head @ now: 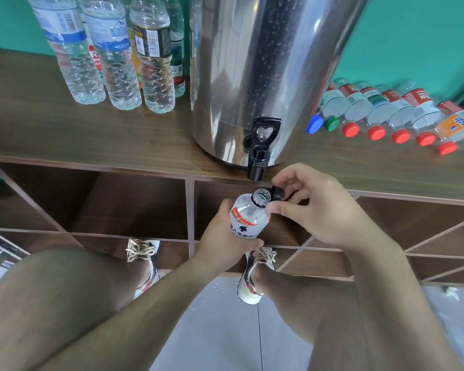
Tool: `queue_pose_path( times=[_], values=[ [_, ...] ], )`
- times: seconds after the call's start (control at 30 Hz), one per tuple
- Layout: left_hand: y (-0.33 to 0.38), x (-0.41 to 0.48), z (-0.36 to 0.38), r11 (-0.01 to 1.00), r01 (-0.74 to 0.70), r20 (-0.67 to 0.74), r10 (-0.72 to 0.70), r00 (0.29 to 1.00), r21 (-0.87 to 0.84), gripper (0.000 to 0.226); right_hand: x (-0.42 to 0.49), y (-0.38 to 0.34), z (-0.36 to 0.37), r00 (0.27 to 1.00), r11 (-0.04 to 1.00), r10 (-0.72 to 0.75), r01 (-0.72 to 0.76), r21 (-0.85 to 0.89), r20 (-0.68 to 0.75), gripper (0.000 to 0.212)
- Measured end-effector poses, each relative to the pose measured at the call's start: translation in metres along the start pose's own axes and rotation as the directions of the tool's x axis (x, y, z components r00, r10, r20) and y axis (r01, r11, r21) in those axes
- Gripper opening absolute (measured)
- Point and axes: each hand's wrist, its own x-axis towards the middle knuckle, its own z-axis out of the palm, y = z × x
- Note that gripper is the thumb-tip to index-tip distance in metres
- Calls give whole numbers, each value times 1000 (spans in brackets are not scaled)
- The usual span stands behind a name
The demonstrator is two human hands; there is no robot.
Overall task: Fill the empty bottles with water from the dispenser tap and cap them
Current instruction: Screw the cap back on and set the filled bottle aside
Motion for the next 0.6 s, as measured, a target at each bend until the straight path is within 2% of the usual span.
queue_pose_path(
  times=[0.2,0.33,0.43,0.5,0.53,0.6],
  values=[
    [2,1,5,994,23,38,-27,999,107,80,0,2,4,994,995,-96,97,-6,53,35],
    [0,1,4,991,19,44,-25,999,129,78,0,2,2,992,995,-91,94,-35,84,36],
    [-1,0,3,986,-23,49,15,999,163,75,0,-4,-1,994,998,12,-6,-56,109,31],
    [-2,-2,4,980,-47,57,37,998,191,74,3,-13,-3,986,974,129,-106,-199,105,18],
    [-2,-2,5,978,-50,61,39,997,201,73,3,-15,-1,978,943,187,-152,-296,92,24],
    [-2,-3,6,975,-58,66,45,997,213,72,3,-17,1,964,882,264,-228,-412,32,51]
  ],
)
